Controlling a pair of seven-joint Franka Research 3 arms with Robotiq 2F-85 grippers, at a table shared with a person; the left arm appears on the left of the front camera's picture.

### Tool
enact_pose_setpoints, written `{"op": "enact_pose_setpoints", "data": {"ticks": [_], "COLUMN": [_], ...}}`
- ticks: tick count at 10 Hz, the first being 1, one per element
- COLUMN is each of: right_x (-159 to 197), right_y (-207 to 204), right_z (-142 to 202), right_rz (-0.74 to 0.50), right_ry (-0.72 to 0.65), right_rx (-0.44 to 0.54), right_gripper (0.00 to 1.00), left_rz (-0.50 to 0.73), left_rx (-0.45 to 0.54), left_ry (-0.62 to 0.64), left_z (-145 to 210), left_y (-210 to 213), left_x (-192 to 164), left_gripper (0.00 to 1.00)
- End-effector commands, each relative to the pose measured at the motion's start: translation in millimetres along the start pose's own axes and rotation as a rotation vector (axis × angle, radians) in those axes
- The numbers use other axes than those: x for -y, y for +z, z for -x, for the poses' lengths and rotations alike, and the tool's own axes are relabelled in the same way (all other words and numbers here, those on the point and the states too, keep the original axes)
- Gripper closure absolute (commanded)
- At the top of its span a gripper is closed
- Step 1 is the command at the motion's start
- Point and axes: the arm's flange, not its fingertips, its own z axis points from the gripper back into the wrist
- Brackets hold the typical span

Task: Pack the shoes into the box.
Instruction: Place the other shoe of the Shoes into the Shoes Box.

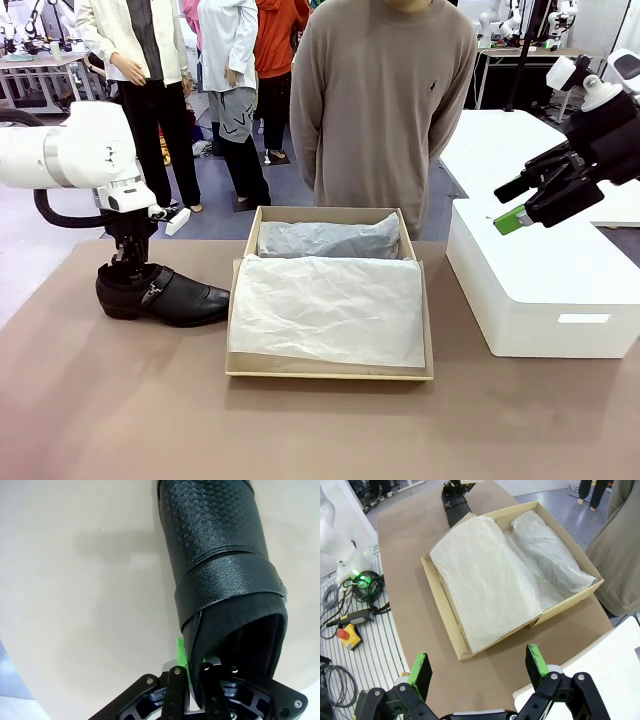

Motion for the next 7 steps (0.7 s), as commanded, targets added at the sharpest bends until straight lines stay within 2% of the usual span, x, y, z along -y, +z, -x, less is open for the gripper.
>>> {"op": "enact_pose_setpoints", "data": {"ticks": [1, 4, 7], "right_x": [3.0, 3.0, 3.0], "right_y": [-0.8, -0.8, -0.8], "right_z": [-0.8, -0.8, -0.8], "right_rz": [-0.016, -0.016, -0.016], "right_ry": [0.021, 0.021, 0.021], "right_rx": [0.032, 0.032, 0.032], "right_gripper": [0.00, 0.00, 0.00], "left_rz": [-0.025, -0.032, -0.063], "left_rx": [-0.014, 0.012, 0.003], "left_ry": [-0.024, 0.032, 0.156], "left_z": [4.3, 8.7, 24.5], "left_y": [3.5, 16.7, 75.0], "left_x": [3.7, 3.6, 3.1], "left_gripper": [1.00, 1.00, 1.00]}}
